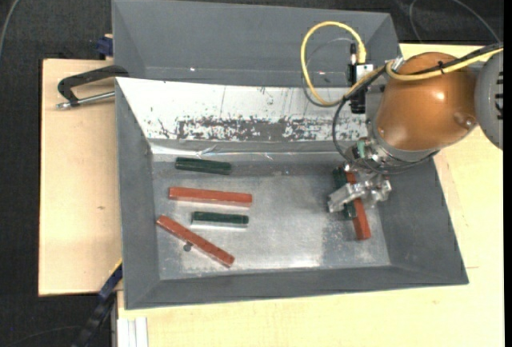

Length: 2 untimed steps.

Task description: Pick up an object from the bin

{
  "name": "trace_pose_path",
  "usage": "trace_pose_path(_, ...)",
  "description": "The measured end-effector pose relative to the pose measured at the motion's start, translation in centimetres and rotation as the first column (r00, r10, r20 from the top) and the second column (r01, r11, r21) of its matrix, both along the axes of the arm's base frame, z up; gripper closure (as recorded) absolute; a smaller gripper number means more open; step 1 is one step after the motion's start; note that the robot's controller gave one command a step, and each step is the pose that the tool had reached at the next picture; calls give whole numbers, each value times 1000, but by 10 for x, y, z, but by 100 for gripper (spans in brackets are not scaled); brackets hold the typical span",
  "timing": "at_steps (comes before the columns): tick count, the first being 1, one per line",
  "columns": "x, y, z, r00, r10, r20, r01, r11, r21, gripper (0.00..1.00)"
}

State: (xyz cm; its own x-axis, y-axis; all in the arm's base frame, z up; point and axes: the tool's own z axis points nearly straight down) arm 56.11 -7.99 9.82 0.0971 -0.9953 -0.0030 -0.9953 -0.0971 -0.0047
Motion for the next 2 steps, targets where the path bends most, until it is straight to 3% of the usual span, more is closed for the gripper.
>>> trace_pose_path(2,2,3,65,1000,-8,0,8,1000,-1,100)
